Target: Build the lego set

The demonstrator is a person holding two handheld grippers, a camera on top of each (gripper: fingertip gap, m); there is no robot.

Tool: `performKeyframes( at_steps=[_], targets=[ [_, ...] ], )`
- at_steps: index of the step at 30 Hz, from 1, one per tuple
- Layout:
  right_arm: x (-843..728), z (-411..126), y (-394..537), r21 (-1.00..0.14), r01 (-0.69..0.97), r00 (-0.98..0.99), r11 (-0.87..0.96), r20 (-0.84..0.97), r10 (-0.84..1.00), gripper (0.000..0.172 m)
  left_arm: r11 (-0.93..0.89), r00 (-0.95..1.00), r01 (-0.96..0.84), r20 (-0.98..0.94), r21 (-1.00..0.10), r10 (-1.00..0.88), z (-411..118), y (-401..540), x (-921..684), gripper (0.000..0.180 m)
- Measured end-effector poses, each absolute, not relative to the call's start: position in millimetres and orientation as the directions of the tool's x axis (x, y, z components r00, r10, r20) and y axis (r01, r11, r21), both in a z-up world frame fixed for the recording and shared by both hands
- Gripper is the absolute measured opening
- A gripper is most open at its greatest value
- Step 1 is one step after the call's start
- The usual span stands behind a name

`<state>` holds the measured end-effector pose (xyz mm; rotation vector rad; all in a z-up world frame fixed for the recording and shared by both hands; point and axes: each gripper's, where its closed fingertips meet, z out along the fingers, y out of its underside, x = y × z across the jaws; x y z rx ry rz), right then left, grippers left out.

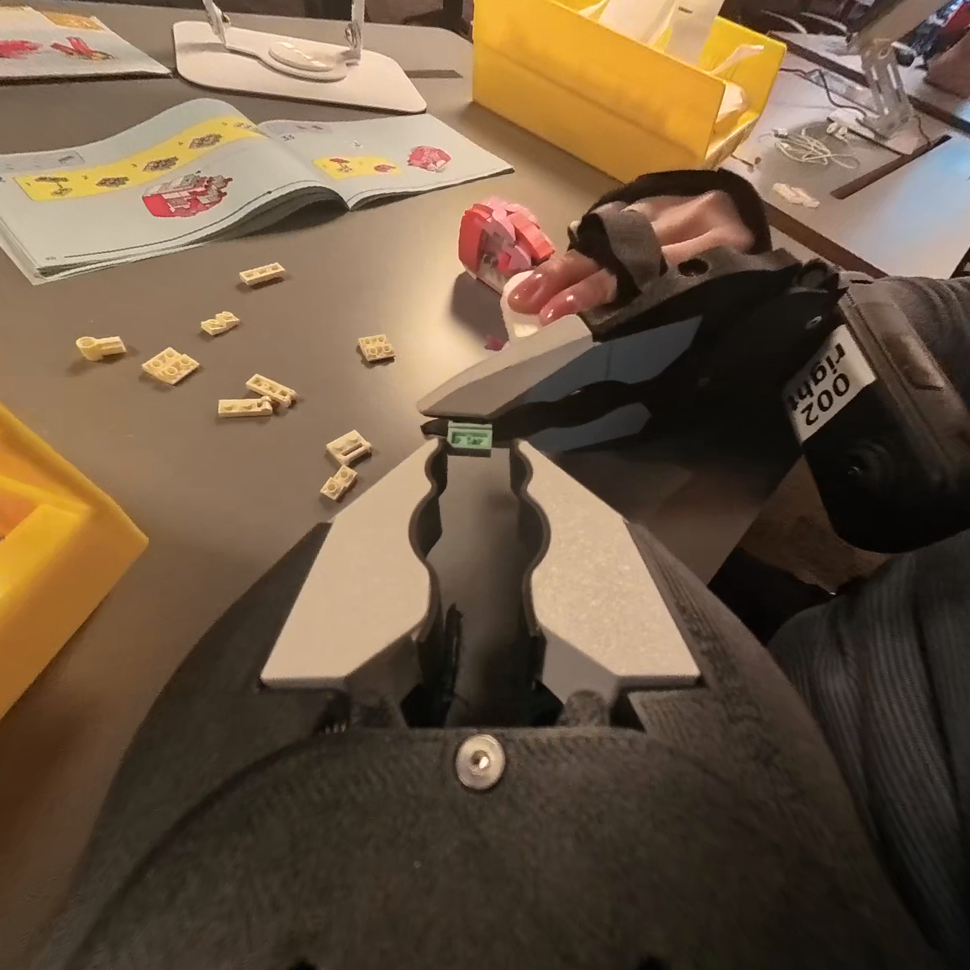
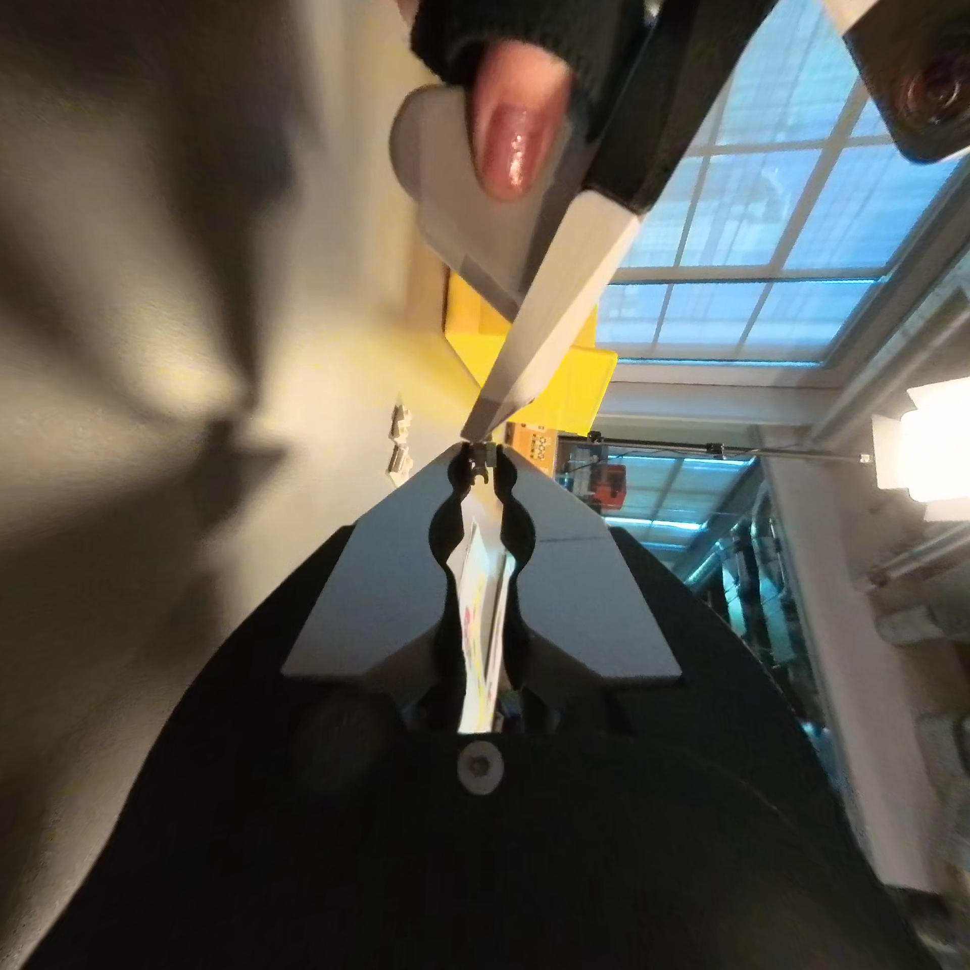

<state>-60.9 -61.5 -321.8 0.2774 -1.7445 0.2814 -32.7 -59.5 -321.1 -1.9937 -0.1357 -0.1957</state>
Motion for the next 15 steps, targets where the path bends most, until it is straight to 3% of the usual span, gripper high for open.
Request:
performKeyframes(
  at_steps=[6,15],
  targets=[
    [-58.0,-324.0,-65.2,-0.019,-0.363,-0.186,0.931,0.981,-0.053,0.007,-0.419,0.976,0.192,0.216,-0.887,-0.010,-318.0,-63.4,-32.4,0.021],
    [-54.8,-324.4,-70.2,-0.087,-0.384,-0.221,0.919,0.975,0.000,0.007,-0.450,0.971,0.200,0.238,-0.870,-0.028,-322.7,-64.8,-30.2,0.016]
  ],
)
